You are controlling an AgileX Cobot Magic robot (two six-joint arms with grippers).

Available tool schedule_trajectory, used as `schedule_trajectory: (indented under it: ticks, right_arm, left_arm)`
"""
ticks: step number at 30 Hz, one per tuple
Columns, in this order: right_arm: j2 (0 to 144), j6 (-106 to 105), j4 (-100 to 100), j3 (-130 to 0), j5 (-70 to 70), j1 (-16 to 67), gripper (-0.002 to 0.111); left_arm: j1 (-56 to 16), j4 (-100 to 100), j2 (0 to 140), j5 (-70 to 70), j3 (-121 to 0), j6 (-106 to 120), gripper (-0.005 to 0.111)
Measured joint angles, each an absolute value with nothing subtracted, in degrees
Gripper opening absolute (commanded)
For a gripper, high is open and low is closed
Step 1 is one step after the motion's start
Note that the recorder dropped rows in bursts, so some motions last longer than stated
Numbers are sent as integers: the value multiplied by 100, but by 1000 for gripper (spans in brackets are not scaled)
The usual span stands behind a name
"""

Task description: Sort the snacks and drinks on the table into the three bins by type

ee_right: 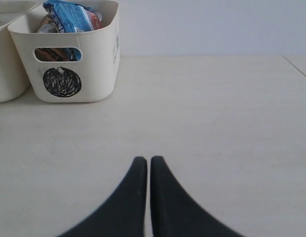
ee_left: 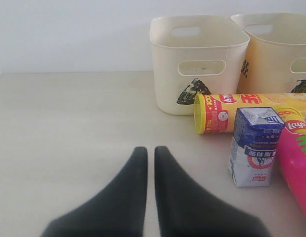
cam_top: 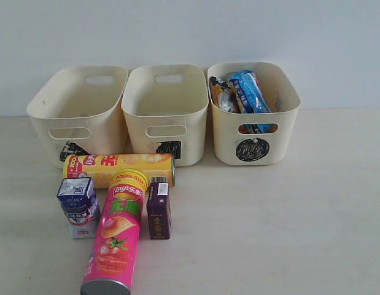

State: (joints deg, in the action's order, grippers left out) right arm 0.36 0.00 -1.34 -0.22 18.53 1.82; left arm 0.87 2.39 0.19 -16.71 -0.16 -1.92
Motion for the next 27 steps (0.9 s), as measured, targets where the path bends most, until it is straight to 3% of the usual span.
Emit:
schedule_trajectory:
  ticks: [27]
  right_arm:
    - [27,-441,-98,-22,1867,182,0]
  left_arm:
    - [87,239,19,-1671,-16,-192,4]
